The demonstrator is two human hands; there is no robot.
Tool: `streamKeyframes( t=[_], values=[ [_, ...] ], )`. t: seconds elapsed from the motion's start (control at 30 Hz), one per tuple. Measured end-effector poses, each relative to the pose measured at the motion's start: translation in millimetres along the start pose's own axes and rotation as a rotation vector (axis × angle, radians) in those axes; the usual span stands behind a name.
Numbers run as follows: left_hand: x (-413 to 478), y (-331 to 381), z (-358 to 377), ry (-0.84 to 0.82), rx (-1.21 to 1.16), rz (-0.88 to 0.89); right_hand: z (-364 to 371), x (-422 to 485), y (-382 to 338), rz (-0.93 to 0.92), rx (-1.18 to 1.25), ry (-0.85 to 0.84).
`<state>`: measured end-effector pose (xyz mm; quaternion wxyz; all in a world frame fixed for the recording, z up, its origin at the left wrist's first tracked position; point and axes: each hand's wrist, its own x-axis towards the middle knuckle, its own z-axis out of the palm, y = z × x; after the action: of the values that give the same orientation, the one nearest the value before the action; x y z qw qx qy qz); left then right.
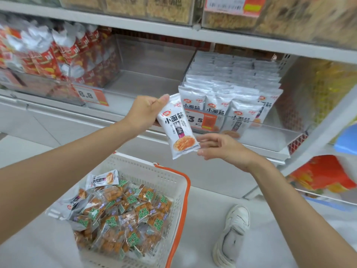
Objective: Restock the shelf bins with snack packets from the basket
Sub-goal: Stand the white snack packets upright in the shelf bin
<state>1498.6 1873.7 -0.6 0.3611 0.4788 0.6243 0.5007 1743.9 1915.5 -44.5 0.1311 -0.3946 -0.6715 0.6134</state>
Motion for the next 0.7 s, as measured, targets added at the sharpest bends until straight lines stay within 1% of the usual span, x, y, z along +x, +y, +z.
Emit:
streamKeyframes(
  t=[0.07,0.13,0.27,0.4,0.47,0.53,0.6,0.7],
  values=[
    [3,16,19,-0.069,0.065,0.06,-6,-6,-7,-0.083,0.013,0.112],
    [5,33,40,-0.124,0.139,0.129,-11,-12,-13,-0.143,0.024,0.145],
    [11,71,75,-0.211,0.274,0.286,-30,-29,-29,-0.186,0.012,0.222],
    [14,115,102,-0.374,0.175,0.32,-67,-57,-49,-0.275,-0.04,0.421],
    [18,134,116,-0.445,0.166,0.375,-87,-72,-55,-0.332,-0.03,0.517],
    [24,151,133,-0.456,0.206,0.453,-105,-85,-57,-0.379,-0.013,0.601],
    [32,160,150,-0.424,0.264,0.516,-119,-89,-54,-0.388,-0.014,0.677],
    [48,160,174,-0.399,0.417,0.602,-133,-79,-42,-0.32,-0.1,0.8]
  ],
)
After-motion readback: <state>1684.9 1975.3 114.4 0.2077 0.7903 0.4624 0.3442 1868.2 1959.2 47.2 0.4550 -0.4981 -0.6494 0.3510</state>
